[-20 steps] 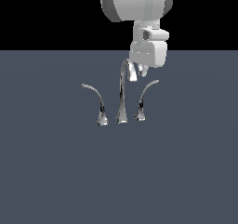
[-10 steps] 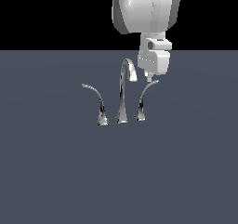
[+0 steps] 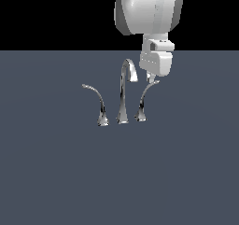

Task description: Turn on the faucet by rotating a designated handle.

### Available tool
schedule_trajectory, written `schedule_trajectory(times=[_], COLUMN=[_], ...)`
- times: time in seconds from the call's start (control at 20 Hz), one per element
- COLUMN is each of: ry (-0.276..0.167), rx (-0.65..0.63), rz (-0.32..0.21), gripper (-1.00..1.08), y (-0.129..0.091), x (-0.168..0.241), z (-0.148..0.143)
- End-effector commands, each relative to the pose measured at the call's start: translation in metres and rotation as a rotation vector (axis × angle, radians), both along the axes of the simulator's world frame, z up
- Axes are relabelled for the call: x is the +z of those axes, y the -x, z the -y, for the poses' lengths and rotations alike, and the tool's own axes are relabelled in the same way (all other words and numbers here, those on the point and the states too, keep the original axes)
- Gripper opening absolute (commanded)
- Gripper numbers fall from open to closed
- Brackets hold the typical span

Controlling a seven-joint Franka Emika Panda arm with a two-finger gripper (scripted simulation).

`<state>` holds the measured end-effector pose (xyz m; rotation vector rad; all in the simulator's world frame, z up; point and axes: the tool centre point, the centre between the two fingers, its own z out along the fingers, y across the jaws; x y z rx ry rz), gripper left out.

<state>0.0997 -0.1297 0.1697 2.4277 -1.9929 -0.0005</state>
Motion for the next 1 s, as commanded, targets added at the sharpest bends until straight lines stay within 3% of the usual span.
schedule_trajectory(times=[0.0, 0.45, 0.55, 0.95], ry=[0.0, 0.0, -0.003, -0.002], rx=[-0.001, -0.002, 0.012, 0.006], rz=[0.0, 0.001, 0.012, 0.007], gripper=[-1.0, -1.0, -1.0, -1.0], y=[0.006, 0.033, 0.024, 0.048], x=[0.0, 0.0, 0.0, 0.0], z=[0.005, 0.024, 0.012, 0.014])
